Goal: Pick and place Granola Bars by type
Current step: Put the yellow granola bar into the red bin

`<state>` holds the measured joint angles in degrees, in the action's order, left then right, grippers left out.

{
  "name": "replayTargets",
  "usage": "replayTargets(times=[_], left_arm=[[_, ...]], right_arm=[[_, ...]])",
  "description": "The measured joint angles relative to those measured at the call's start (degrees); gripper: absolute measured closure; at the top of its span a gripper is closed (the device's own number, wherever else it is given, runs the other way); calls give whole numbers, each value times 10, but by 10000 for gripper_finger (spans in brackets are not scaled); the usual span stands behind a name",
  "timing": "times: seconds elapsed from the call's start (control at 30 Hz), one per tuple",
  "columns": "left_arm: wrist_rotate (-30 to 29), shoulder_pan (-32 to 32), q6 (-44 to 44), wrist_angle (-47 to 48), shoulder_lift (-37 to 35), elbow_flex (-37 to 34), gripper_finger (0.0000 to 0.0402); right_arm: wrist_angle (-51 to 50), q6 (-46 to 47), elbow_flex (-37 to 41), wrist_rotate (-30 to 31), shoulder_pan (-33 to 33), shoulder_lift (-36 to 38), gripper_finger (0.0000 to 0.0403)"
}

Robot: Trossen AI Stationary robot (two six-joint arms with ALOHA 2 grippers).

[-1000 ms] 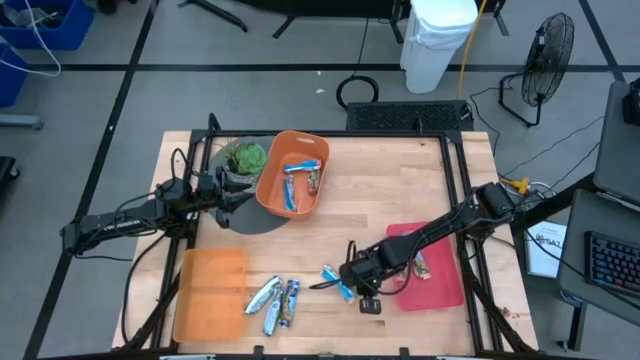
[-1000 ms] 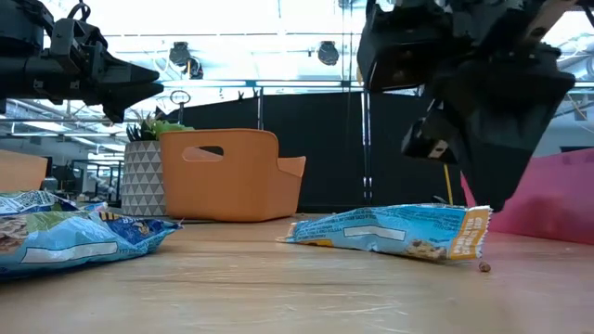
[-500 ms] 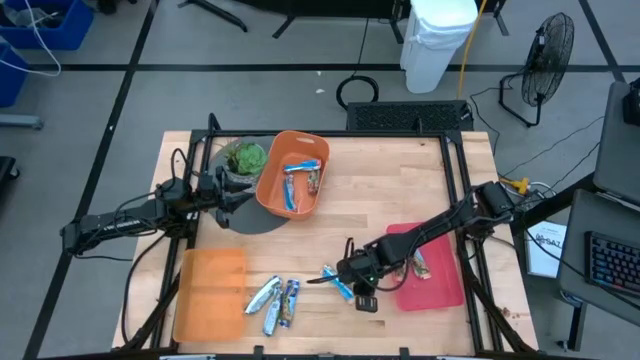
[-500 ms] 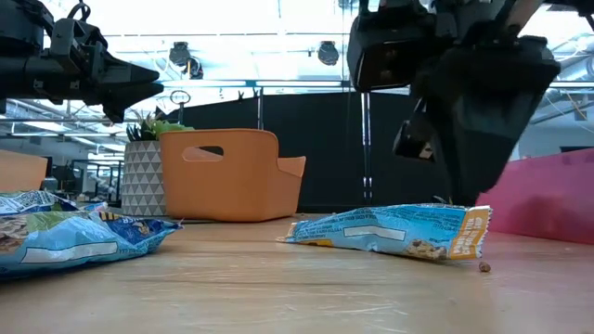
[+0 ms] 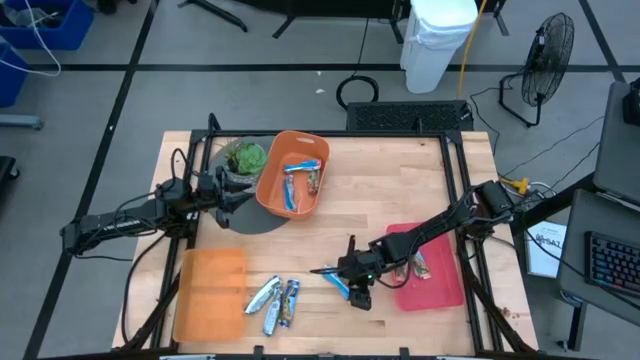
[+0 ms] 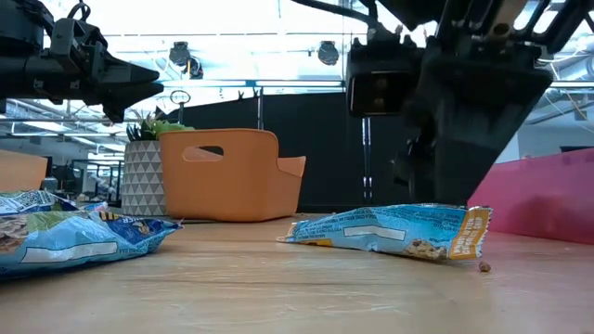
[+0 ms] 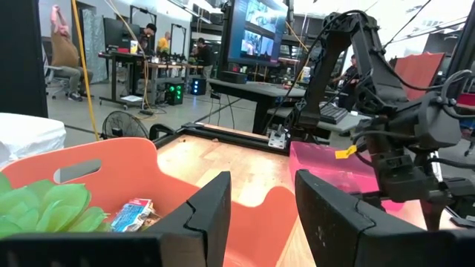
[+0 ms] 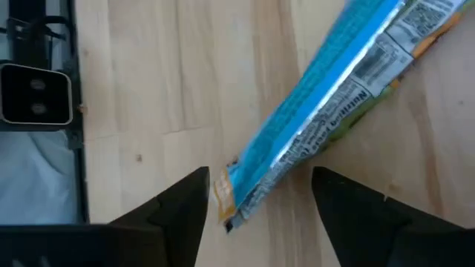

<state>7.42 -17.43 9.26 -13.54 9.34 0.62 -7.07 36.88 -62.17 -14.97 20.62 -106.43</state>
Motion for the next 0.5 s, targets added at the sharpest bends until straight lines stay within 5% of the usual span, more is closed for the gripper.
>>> replayTargets(times=[0.23,0.5], left_arm=[[0,0,0,0,0,0,247],[0,0,0,0,0,0,247]], right_arm=[[3,-3,2,15,-4,0,218],[19,-54,21,14,-4,0,375]])
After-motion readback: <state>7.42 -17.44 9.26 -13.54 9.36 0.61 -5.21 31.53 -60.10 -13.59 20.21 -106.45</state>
